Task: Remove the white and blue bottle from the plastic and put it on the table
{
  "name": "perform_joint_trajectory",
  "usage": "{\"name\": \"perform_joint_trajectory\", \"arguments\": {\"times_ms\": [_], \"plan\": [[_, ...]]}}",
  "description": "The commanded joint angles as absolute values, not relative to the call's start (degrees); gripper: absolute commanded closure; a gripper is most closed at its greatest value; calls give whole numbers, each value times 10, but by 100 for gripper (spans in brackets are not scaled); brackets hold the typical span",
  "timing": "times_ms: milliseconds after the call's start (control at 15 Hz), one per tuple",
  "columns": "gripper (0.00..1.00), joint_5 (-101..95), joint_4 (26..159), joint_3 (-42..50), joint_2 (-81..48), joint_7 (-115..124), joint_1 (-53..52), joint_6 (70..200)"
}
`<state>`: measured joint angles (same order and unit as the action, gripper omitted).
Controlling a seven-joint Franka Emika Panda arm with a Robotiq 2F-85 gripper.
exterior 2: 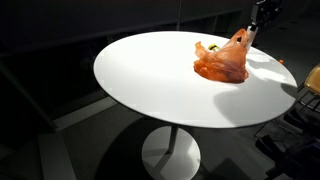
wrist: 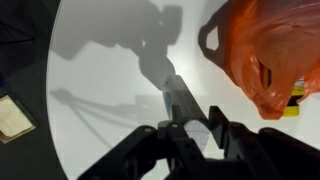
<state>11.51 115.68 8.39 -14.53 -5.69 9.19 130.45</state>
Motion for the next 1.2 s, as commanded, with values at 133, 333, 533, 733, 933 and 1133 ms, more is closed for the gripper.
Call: {"name": "perform_joint_trajectory", "arguments": {"times_ms": [133, 333, 533, 733, 933, 1133], "plan": [[90, 71, 1124, 81, -183, -10, 82, 1316], [89, 70, 1119, 76, -186, -11, 83, 1310], [41, 80, 1123, 68, -174, -29, 87, 1301], [18, 96, 1127, 58, -154, -57, 93, 1286], [0, 125, 1130, 41, -126, -133, 101, 1238], [0, 136, 1130, 31, -94, -206, 96, 1165]]}}
